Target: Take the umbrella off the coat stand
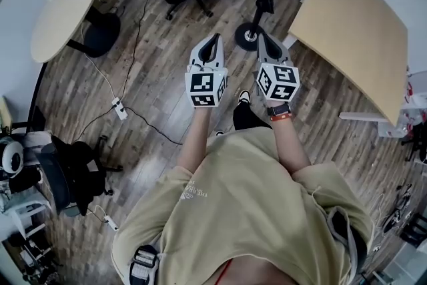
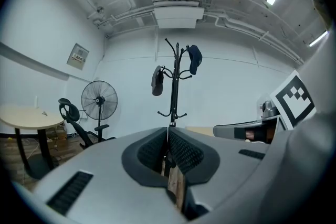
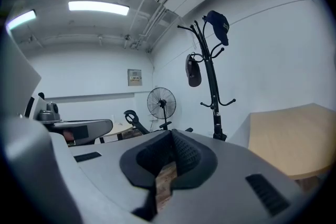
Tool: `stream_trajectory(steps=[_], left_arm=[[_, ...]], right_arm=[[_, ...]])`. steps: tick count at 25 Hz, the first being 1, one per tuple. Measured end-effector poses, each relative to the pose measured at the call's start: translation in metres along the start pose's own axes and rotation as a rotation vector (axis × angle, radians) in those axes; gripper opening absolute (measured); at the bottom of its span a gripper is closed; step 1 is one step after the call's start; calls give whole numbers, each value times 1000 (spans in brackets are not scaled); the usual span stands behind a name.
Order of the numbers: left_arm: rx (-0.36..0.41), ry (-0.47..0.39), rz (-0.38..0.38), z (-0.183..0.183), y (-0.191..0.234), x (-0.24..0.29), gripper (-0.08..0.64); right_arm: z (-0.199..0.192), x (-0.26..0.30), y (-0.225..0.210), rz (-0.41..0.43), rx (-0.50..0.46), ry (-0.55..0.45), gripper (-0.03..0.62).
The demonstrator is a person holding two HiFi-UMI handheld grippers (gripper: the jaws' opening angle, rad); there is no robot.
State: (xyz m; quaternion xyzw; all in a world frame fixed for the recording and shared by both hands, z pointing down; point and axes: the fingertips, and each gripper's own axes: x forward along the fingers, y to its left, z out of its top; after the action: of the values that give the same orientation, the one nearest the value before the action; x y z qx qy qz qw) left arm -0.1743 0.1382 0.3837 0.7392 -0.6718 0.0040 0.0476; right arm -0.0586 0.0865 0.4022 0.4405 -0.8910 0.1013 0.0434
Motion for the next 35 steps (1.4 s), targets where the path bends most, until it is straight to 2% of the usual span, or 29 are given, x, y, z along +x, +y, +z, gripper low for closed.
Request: stream_trajectory(steps=[6,19,25,30,35], left_arm=[[40,15,-73,10,-17,94,25],[61,25,-122,10,-46,228,25],[64,42,-173,-4,-69,264,25],[42,63,-199,-18,-80,270,24],[44,46,-218,-24,-79,288,25]], right_arm=[[19,58,-67,-45,51,-19,0],[37,132,-163,-45,51,2,0],[31,148,-197,-62,32,20,0],[17,151,-206,-58,31,46,0],[11,163,-215,-66,37,34,3]])
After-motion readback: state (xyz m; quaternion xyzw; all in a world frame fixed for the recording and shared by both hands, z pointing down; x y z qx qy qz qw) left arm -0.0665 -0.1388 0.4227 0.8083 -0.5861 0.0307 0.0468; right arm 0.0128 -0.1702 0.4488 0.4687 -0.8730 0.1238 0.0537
